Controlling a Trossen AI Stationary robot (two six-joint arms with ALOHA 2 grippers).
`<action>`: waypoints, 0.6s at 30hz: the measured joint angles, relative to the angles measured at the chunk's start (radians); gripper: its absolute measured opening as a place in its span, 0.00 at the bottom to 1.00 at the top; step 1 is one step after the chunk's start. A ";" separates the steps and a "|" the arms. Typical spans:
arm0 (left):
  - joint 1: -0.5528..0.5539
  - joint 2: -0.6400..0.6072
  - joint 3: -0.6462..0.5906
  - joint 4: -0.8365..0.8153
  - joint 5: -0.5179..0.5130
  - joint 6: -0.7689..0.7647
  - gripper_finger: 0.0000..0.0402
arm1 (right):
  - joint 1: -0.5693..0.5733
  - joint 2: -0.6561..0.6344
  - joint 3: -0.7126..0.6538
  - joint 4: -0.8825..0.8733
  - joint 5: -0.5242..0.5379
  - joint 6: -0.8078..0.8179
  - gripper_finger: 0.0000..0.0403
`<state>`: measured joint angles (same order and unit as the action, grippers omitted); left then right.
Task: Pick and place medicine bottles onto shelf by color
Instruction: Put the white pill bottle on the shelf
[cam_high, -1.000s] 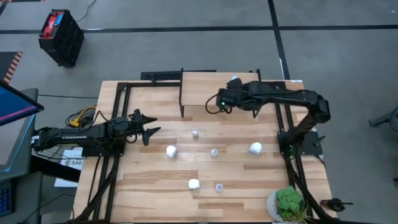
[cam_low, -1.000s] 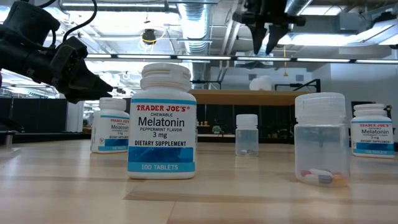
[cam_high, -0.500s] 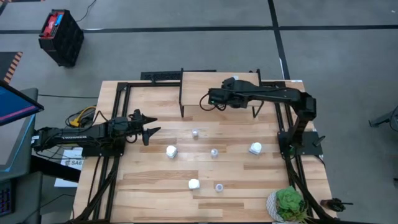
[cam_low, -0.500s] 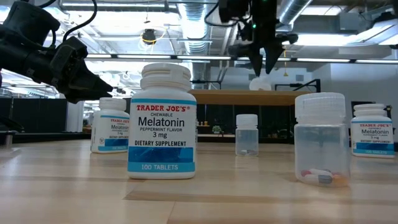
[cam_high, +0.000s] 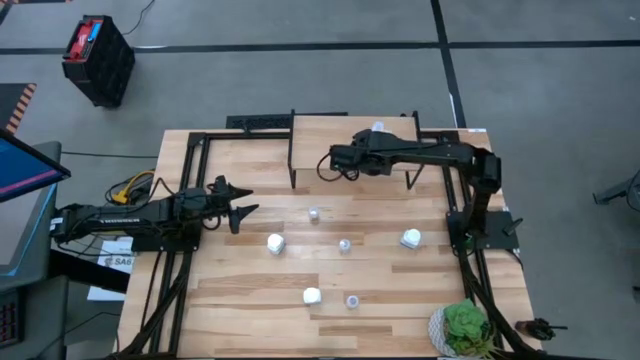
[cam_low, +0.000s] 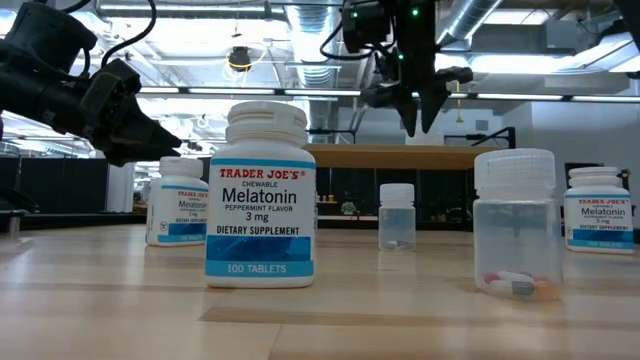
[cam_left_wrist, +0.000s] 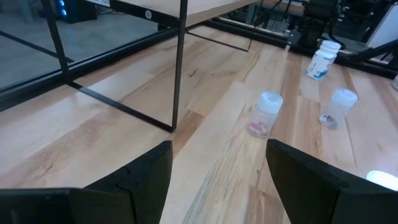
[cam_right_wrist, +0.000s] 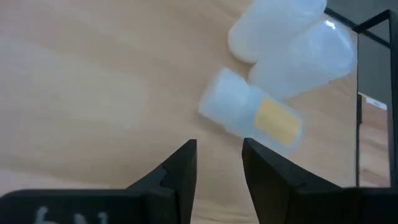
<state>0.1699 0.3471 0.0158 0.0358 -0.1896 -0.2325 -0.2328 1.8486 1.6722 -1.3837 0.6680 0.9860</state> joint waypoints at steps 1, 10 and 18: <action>0.000 0.000 0.000 0.000 0.000 0.000 0.62 | 0.007 0.000 0.000 -0.003 0.000 -0.001 0.37; 0.000 0.000 0.000 0.000 0.000 0.000 0.62 | 0.029 0.000 0.011 -0.007 0.000 -0.166 0.35; 0.000 0.000 0.000 0.000 0.000 0.001 0.62 | 0.015 -0.001 0.186 -0.006 -0.141 -0.525 0.36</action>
<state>0.1697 0.3473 0.0158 0.0358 -0.1898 -0.2314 -0.2177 1.8480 1.8583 -1.3899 0.5265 0.4606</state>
